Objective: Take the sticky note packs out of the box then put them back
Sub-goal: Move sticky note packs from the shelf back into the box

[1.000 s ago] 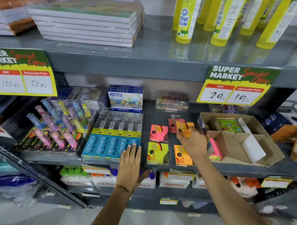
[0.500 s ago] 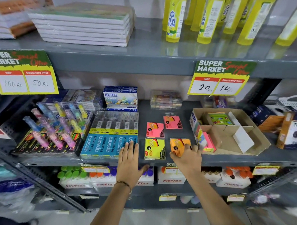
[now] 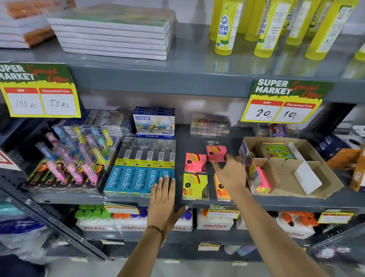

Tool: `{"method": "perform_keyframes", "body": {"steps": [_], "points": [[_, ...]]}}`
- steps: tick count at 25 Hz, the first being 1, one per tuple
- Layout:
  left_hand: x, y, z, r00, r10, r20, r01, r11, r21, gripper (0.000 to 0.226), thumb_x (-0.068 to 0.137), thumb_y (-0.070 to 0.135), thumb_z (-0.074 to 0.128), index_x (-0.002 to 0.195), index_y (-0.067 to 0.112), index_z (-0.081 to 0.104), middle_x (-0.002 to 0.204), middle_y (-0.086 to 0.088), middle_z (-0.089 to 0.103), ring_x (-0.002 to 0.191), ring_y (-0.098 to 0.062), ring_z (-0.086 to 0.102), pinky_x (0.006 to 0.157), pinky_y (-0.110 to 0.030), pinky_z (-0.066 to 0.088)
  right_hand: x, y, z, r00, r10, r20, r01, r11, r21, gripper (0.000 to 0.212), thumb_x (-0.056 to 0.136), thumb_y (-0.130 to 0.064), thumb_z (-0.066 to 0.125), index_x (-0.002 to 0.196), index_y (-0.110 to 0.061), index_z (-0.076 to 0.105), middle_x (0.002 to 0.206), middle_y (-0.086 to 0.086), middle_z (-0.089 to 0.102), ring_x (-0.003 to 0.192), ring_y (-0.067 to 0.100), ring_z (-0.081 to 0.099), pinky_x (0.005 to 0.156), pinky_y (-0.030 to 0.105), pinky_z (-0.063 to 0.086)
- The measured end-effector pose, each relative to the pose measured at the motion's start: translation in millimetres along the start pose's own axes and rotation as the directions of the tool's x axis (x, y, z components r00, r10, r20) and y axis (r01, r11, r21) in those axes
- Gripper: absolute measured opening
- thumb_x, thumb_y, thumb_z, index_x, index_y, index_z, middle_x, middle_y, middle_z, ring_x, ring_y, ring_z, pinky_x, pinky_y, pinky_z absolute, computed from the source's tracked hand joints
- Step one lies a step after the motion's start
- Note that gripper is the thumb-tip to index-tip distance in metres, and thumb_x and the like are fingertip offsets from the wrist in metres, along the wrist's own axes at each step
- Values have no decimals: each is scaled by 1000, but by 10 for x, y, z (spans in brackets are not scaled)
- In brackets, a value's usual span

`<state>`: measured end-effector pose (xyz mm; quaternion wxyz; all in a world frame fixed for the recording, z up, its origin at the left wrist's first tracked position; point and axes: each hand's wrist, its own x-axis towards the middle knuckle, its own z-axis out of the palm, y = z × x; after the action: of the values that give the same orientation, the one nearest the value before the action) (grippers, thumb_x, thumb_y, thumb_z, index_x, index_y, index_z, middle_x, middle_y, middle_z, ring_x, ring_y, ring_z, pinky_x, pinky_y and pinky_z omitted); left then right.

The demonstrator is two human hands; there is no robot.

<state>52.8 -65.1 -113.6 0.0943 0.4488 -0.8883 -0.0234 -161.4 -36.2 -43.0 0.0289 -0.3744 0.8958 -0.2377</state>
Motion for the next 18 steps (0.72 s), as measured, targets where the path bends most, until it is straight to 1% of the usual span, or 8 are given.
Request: {"method": "perform_keyframes", "body": {"steps": [2,3,5,6,8,10,14,18], "points": [[10,-3,0,1000,3,-19,-3,999,-40,92,81,65,47,145,8,13,153,-15,19,141,-33,12,112,-45,0,296,-91,103,997,13,81,-8,998,-58,52,89,-46,56,119,-3,58,118,23,59,112,38,55,92,40,48],[10,-1,5,1000,0,-25,-1,1000,-23,92,80,65,48,144,8,15,151,-16,22,140,-33,16,112,-46,5,418,-117,159,992,41,119,-30,996,-90,55,89,-46,54,122,-1,56,121,24,57,114,39,53,94,39,47],[12,0,14,1000,1,-19,0,1000,9,93,73,68,55,139,6,32,143,-17,40,132,-33,35,108,-46,22,613,-130,278,981,92,169,-72,990,-122,60,90,-47,53,127,-1,52,126,25,53,117,40,50,95,40,46],[12,7,19,999,4,-34,-3,1000,12,93,69,69,59,135,5,40,137,-18,48,127,-33,43,108,-45,26,683,-126,322,975,113,189,-88,987,-137,62,89,-49,53,128,-1,51,128,25,52,119,40,49,96,40,45],[6,10,35,997,17,-70,-17,1000,-3,94,64,68,64,131,4,46,132,-19,53,122,-34,49,114,-41,15,765,-117,369,963,132,233,-88,977,-192,63,88,-52,53,127,-2,52,129,23,54,120,38,50,97,39,45],[3,0,19,998,2,-68,-4,1000,-25,95,62,67,67,130,4,47,131,-19,54,122,-34,49,111,-37,1,801,-105,400,960,117,253,-61,974,-220,62,87,-54,52,122,-2,56,125,21,60,117,36,53,95,38,47],[-15,24,-35,1000,-15,23,17,997,-74,96,62,67,67,131,5,44,133,-18,53,123,-33,48,110,-37,0,819,-100,356,951,139,277,-82,974,-209,71,80,-61,58,119,-2,58,123,22,60,117,36,54,89,37,51],[-17,23,-52,999,-13,39,17,995,-94,96,62,69,66,132,6,44,134,-18,51,124,-33,46,110,-37,0,745,-207,279,968,147,202,-123,984,-125,73,73,-60,67,117,-2,60,123,20,61,116,36,55,90,39,52]]}}
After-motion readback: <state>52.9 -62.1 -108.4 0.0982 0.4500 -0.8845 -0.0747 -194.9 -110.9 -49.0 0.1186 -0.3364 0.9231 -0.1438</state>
